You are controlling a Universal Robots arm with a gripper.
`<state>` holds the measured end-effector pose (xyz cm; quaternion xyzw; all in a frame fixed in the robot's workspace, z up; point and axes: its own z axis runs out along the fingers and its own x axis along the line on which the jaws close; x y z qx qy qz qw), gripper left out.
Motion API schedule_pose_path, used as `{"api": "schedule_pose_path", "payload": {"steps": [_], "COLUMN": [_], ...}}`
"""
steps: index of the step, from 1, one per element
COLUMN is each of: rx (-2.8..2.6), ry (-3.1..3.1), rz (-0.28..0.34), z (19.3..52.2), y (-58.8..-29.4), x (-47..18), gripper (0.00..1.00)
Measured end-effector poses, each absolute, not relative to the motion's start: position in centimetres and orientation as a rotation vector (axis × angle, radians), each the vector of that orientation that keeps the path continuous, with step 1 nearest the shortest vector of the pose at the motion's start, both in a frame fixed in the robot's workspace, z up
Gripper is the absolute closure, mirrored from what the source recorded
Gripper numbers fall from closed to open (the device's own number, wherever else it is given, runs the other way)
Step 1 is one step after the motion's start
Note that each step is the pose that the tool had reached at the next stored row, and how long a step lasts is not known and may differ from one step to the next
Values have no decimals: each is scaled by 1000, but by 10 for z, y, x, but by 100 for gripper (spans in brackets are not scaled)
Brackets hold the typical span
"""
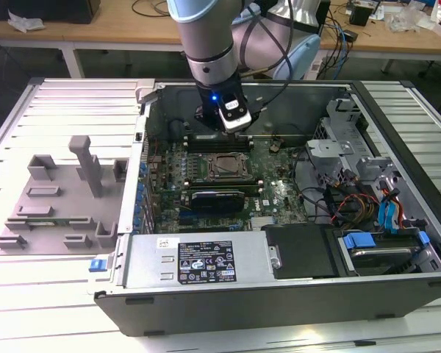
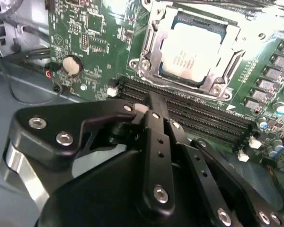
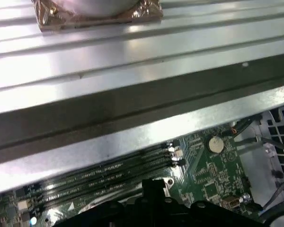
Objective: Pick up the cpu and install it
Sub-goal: 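Install the first cpu locking lever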
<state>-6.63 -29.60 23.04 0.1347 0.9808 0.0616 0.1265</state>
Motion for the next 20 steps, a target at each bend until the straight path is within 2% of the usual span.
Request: {"api": "schedule_pose_path", "payload": {"steps": [2, 7, 17, 20], "rx": [399, 422, 123, 100], "ry": [2902, 3026, 3063, 3097], "rz": [151, 129, 141, 57], "z": [230, 230, 229, 229], "y": [-296, -304, -304, -304], "x": [-66, -60, -55, -55], "gripper": [89, 89, 89, 89]}}
